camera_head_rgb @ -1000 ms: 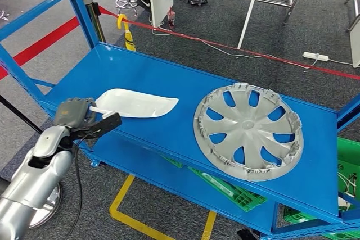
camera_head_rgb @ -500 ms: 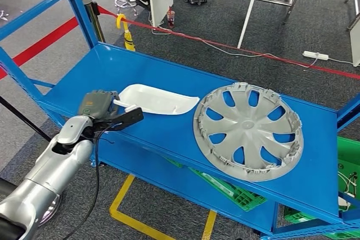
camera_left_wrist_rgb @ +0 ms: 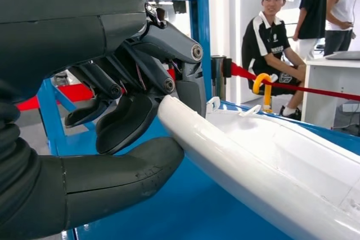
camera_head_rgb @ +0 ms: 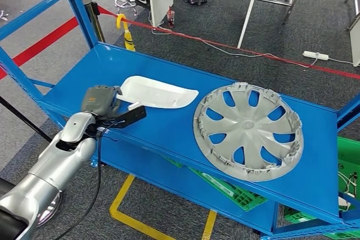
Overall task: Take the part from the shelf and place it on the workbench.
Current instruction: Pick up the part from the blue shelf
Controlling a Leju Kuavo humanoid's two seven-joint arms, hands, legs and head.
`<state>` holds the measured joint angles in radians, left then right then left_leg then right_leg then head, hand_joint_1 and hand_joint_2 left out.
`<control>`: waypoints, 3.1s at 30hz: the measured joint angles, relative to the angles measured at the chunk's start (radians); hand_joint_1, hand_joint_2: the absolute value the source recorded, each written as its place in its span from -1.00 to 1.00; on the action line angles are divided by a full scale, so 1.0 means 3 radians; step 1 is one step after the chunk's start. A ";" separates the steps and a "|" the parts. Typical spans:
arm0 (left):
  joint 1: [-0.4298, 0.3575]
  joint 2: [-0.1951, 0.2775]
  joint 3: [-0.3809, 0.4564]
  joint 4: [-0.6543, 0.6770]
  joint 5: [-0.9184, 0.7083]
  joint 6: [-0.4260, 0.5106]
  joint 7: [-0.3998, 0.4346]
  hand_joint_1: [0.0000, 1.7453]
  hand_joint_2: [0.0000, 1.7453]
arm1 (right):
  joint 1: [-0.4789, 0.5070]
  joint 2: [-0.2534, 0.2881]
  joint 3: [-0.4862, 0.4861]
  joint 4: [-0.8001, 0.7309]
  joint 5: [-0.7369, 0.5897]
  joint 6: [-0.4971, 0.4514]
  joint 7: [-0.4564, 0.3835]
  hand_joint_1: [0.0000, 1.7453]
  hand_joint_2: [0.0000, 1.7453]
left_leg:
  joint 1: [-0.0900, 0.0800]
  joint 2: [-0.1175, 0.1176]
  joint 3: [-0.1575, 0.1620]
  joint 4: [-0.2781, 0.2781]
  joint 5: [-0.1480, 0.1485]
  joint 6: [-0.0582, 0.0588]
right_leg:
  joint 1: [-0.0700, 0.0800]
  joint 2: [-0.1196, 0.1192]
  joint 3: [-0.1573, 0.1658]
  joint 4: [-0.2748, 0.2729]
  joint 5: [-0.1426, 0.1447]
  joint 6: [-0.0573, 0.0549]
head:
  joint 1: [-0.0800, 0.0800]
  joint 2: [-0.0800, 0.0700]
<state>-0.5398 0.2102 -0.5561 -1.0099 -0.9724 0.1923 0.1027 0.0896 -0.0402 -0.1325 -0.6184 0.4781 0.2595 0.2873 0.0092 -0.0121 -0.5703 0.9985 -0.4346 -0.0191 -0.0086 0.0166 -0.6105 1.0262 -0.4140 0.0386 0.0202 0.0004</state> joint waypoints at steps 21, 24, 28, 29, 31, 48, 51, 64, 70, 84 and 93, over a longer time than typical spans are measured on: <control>-0.0239 0.0276 -0.0167 -0.0030 -0.0725 0.0771 -0.0085 1.00 1.00 | -0.0071 -0.0276 0.1011 0.0175 -0.1060 -0.0253 0.0000 -1.00 -1.00 | 0.0000 0.0001 0.0000 0.0000 0.0000 0.0000 | 0.0000 0.0000 0.0000 0.0001 0.0000 0.0000 | 0.0000 0.0000; -0.0241 0.0320 -0.0196 -0.0042 -0.0805 0.0874 -0.0086 1.00 1.00 | -0.0092 -0.0308 0.1153 0.0203 -0.1178 -0.0291 0.0000 -1.00 -1.00 | 0.0000 0.0001 0.0000 0.0000 0.0000 0.0000 | 0.0000 0.0000 0.0000 0.0000 0.0000 0.0000 | 0.0000 0.0000; -0.0246 0.0362 -0.0206 -0.0076 -0.0875 0.0953 -0.0083 1.00 1.00 | -0.0113 -0.0359 0.1369 0.0219 -0.1362 -0.0355 0.0000 -1.00 -1.00 | 0.0000 0.0001 0.0000 0.0000 0.0000 0.0000 | 0.0000 0.0000 0.0001 0.0000 0.0000 0.0000 | 0.0000 0.0000; -0.0247 0.0370 -0.0207 -0.0084 -0.0891 0.0966 -0.0082 1.00 1.00 | -0.0116 -0.0372 0.1419 0.0220 -0.1398 -0.0369 0.0000 -1.00 -1.00 | 0.0000 0.0001 0.0000 0.0000 0.0000 0.0000 | 0.0000 0.0000 0.0001 0.0000 0.0000 0.0000 | 0.0000 0.0000; -0.0248 0.0385 -0.0207 -0.0099 -0.0921 0.0992 -0.0080 1.00 1.00 | -0.0120 -0.0396 0.1512 0.0220 -0.1455 -0.0391 0.0000 -1.00 -1.00 | 0.0000 0.0001 0.0000 0.0000 0.0000 0.0000 | 0.0000 0.0000 0.0001 0.0000 0.0000 0.0000 | 0.0000 0.0000; -0.0249 0.0443 -0.0204 -0.0115 -0.0978 0.1064 -0.0072 1.00 1.00 | -0.0146 -0.0486 0.1934 0.0220 -0.1693 -0.0506 0.0000 -1.00 -1.00 | -0.0050 0.0001 -0.0002 0.0005 -0.0004 0.0045 | -0.0053 0.0001 0.0003 -0.0010 0.0013 0.0045 | -0.0002 0.0000; -0.0251 0.0447 -0.0198 -0.0122 -0.0978 0.1076 -0.0079 1.00 1.00 | -0.0159 -0.0497 0.1993 0.0220 -0.1734 -0.0525 0.0000 -1.00 -1.00 | -0.0053 0.0010 0.0001 -0.0021 0.0035 0.0093 | -0.0065 0.0005 -0.0004 -0.0023 0.0027 0.0089 | -0.0001 0.0000; -0.0233 0.0459 -0.0186 -0.0144 -0.0992 0.1117 -0.0080 1.00 1.00 | -0.0211 -0.0548 0.2134 0.0221 -0.1810 -0.0552 0.0000 -1.00 -1.00 | -0.0045 0.0044 -0.0068 -0.0020 0.0119 0.0039 | -0.0024 -0.0029 0.0112 0.0056 -0.0111 0.0032 | 0.0001 0.0000; -0.0230 0.0478 -0.0185 -0.0148 -0.1004 0.1136 -0.0080 1.00 1.00 | -0.0228 -0.0565 0.2180 0.0221 -0.1858 -0.0565 0.0000 -1.00 -1.00 | -0.0019 0.0042 -0.0295 0.0486 -0.0262 -0.0077 | -0.0033 -0.0025 -0.0015 0.0040 -0.0008 -0.0104 | -0.0020 0.0000; -0.0218 0.0486 -0.0186 -0.0175 -0.1023 0.1171 -0.0095 1.00 1.00 | -0.0213 -0.0598 0.2277 0.0220 -0.1970 -0.0591 0.0000 -1.00 -1.00 | -0.0010 0.0038 0.0047 -0.0032 -0.0016 0.0084 | -0.0053 -0.0025 -0.0372 0.0195 0.0065 0.0066 | -0.0030 0.0000; -0.0175 0.0508 -0.0182 -0.0186 -0.1029 0.1171 -0.0099 1.00 1.00 | -0.0236 -0.0603 0.2289 0.0211 -0.2055 -0.0617 0.0000 -1.00 -1.00 | -0.0054 0.0039 -0.0277 -0.0016 0.0266 0.0077 | 0.0031 -0.0025 0.0184 0.0167 -0.0249 -0.0024 | -0.0032 0.0000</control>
<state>-0.5924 0.3626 -0.6106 -1.0658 -1.2810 0.5437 0.0729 0.0189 -0.2211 0.5544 -0.5551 -0.1385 0.0745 0.2872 -0.0069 -0.0005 -0.6533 0.9939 -0.3548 0.0040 0.0006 0.0091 -0.5552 1.0764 -0.4888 0.0314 0.0105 0.0004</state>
